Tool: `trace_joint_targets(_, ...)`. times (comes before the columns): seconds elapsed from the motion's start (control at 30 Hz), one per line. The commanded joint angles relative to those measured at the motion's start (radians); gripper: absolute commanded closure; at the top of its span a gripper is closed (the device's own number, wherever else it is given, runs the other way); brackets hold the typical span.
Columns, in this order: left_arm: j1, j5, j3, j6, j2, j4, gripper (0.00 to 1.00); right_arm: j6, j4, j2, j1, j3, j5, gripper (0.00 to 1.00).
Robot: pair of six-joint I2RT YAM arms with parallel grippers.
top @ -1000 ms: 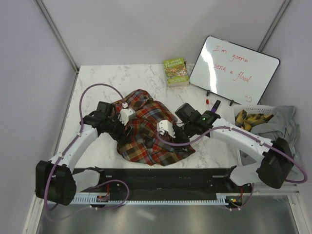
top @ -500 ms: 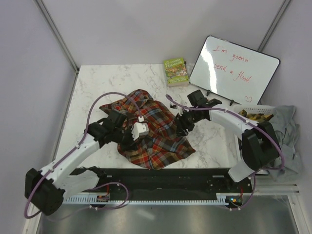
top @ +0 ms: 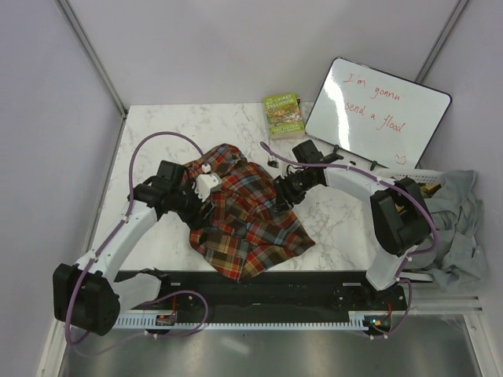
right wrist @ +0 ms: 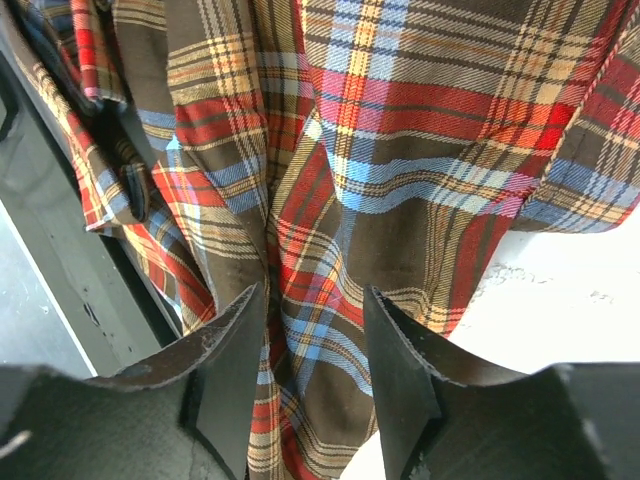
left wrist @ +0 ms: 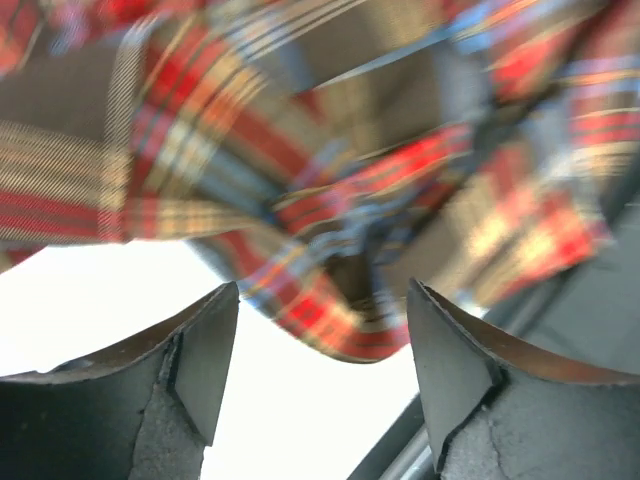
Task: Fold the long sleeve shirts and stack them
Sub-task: Flatten the shirt out
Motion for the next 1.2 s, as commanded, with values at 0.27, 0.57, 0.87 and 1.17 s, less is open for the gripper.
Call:
trace_joint_targets(0.27,0.018,-0.368,-0.187,0.043,0.207,0.285,0.29,0.036,0.034,0.066,0.037,0.002,0.139,0.6)
trace_joint_targets(0.57,0.018,-0.349,0.018,-0.016,0.087,0.208,0.98,0.047,0.016,0.062,0.026,-0.096,0.181,0.67)
trace_joint_targets(0.87,0.017,-0.14,0.491,-0.084,-0.039,0.133,0.98,-0.047,-0.023,-0.173,-0.002,-0.124,0.142,0.6)
trace_joint_targets(1.17,0.015,0.02,0.744,-0.108,-0.029,0.144,0.98,-0.199,0.44,-0.368,-0.022,-0.048,0.069,0.1)
